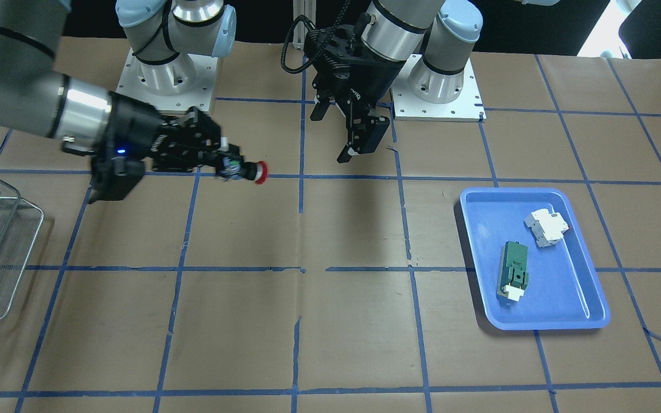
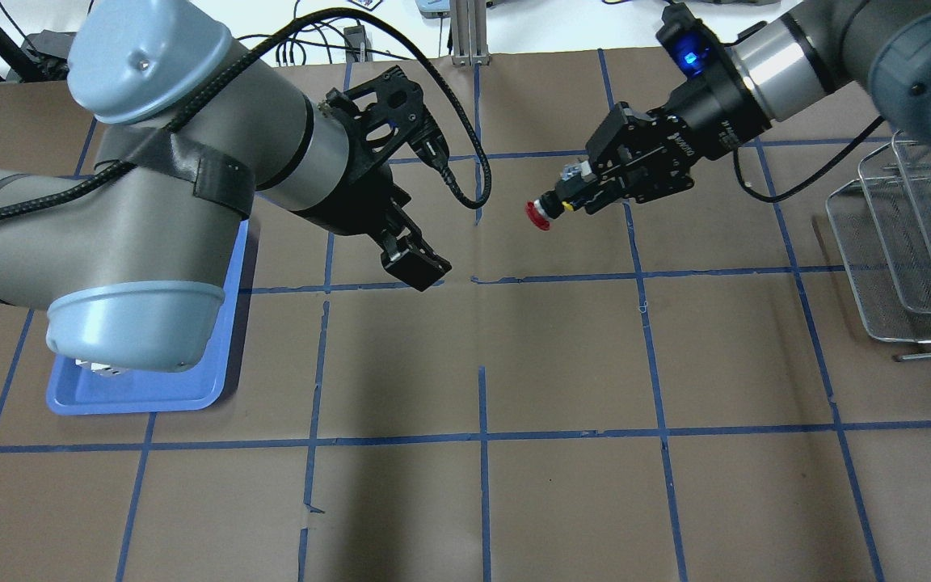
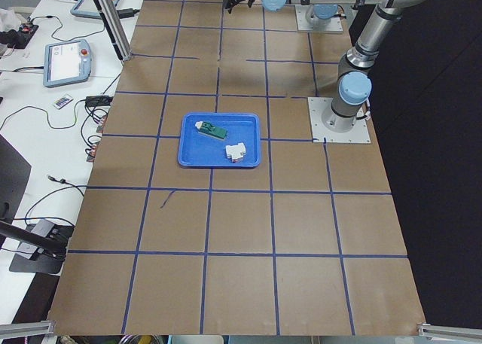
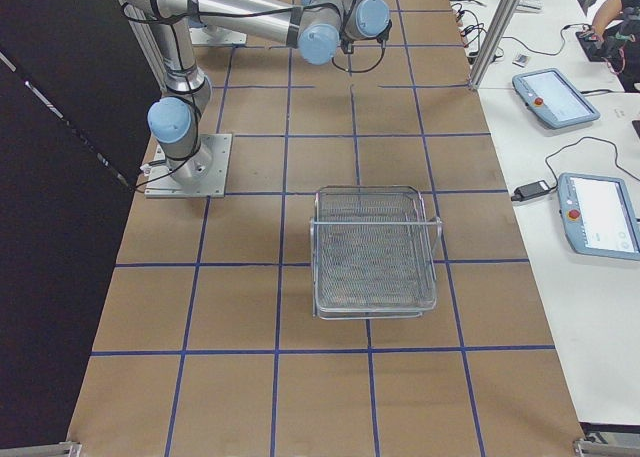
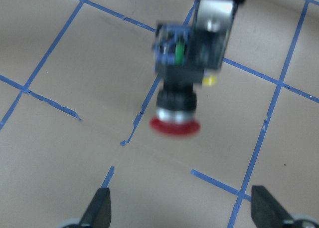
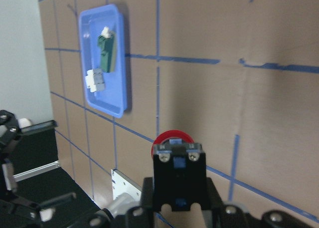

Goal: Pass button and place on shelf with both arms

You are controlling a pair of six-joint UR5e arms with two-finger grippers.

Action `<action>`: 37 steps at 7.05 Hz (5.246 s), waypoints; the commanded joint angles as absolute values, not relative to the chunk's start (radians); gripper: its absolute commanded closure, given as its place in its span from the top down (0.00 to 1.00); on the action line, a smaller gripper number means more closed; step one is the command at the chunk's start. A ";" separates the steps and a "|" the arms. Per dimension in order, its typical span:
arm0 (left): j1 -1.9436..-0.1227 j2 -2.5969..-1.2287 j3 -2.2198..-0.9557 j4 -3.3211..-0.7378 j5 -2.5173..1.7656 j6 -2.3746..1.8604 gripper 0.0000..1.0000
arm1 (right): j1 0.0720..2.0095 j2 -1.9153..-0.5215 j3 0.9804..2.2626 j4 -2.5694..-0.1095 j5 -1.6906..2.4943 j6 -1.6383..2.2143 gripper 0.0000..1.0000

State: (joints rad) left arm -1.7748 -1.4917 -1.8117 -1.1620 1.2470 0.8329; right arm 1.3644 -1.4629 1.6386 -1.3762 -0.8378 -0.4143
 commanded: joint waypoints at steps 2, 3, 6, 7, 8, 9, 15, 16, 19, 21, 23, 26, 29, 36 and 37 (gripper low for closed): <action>-1.671 -1.427 -1.806 -1.337 1.252 0.801 1.00 | 1.129 -1.463 1.576 -1.521 -1.311 -0.448 0.20; -1.642 -1.427 -1.801 -1.341 1.287 0.710 1.00 | 1.109 -1.441 1.512 -1.605 -1.517 -0.481 0.20; -1.629 -1.437 -1.792 -1.370 1.417 0.452 1.00 | 1.071 -1.391 1.486 -1.890 -1.732 -0.494 0.03; -1.628 -1.440 -1.778 -1.388 1.501 0.443 1.00 | 1.068 -1.387 1.499 -1.900 -1.679 -0.479 0.00; -1.611 -1.451 -1.737 -1.431 1.499 0.381 1.00 | 1.046 -1.384 1.512 -1.920 -1.671 -0.489 0.00; -1.574 -1.475 -1.676 -1.481 1.496 0.289 1.00 | 0.969 -1.388 1.566 -1.924 -1.608 -0.508 0.00; -1.557 -1.522 -1.628 -1.614 1.618 0.097 1.00 | 0.851 -1.388 1.654 -1.943 -1.563 -0.574 0.42; -1.552 -1.534 -1.608 -1.605 1.600 0.092 1.00 | 0.850 -1.385 1.654 -1.942 -1.562 -0.572 0.48; -1.551 -1.604 -1.499 -1.632 1.554 0.081 1.00 | 0.865 -1.402 1.638 -1.924 -1.568 -0.568 1.00; -1.552 -1.612 -1.473 -1.660 1.543 0.097 1.00 | 0.943 -1.497 1.615 -1.697 -1.562 -0.565 1.00; -1.552 -1.611 -1.471 -1.660 1.528 0.101 1.00 | 1.142 -1.572 1.580 -1.609 -1.562 -0.545 1.00; -1.554 -1.602 -1.480 -1.658 1.529 0.101 1.00 | 1.499 -1.600 1.580 -1.551 -1.560 -0.297 1.00; -1.555 -1.594 -1.491 -1.655 1.534 0.104 1.00 | 1.554 -1.650 1.571 -1.552 -1.496 -0.181 1.00; -1.559 -1.573 -1.493 -1.654 1.540 0.103 1.00 | 1.549 -1.672 1.545 -1.411 -1.569 0.044 1.00; -1.557 -1.556 -1.496 -1.658 1.542 0.103 1.00 | 1.549 -1.672 1.546 -1.413 -1.568 0.044 1.00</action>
State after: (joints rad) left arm -1.5581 -1.5744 -1.4924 -1.6533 1.5394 0.1033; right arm 1.5491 -1.6723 1.5459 -1.4120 -1.5664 0.0432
